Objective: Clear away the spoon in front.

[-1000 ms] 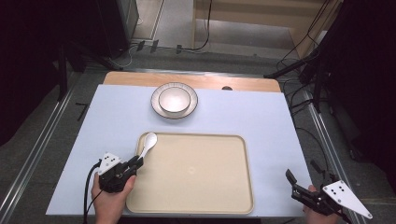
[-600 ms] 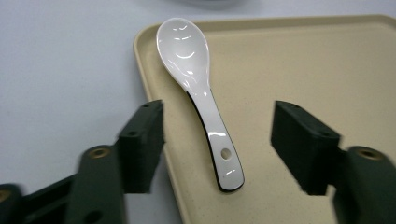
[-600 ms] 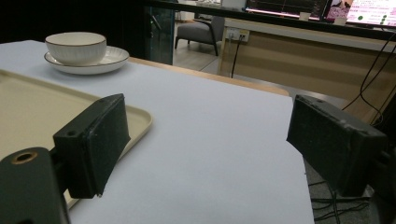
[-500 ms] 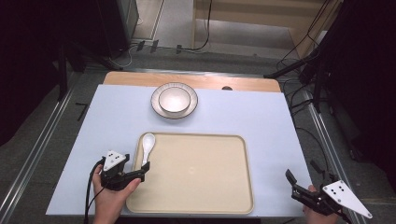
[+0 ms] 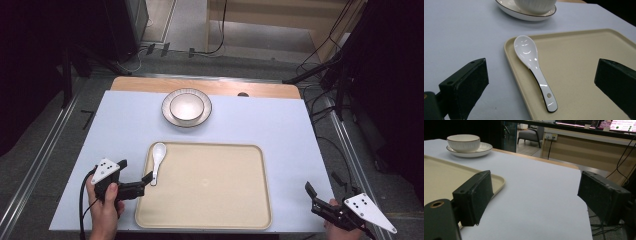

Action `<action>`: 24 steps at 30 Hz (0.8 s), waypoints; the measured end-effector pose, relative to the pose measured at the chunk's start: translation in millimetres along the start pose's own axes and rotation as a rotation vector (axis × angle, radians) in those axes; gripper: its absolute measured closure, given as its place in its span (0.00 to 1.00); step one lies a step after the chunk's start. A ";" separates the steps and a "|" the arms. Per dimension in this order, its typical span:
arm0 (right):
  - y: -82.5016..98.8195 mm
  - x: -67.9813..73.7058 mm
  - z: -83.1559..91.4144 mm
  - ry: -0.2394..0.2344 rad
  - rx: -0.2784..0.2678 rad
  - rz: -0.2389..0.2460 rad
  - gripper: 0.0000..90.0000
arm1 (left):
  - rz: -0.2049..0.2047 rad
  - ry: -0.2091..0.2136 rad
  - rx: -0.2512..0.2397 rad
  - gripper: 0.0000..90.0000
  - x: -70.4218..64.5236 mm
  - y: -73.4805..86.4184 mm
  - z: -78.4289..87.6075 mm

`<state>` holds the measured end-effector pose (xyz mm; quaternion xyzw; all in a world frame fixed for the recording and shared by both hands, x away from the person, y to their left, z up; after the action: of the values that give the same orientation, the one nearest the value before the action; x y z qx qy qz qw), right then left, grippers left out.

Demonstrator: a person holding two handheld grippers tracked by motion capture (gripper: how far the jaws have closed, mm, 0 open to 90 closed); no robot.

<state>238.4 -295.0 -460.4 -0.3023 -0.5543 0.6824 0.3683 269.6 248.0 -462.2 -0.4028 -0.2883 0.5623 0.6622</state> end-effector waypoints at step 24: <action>-0.3 -4.4 3.9 0.016 -0.009 -0.006 0.15 | 0.006 -0.012 -0.040 0.00 28.0 -6.3 9.4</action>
<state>237.7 -300.8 -459.3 -0.3079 -0.5552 0.6764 0.3733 270.6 277.1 -454.0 -0.4136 -0.3022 0.5606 0.6506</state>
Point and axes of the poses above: each handheld gripper's, and its own axes: z roughly backward along the jaws, y roughly out of its underside, x roughly to its left, the point moved 6 cm from there along -z, roughly forward along the jaws, and after that the axes turned 13 degrees about -y, right-handed, at the moved point
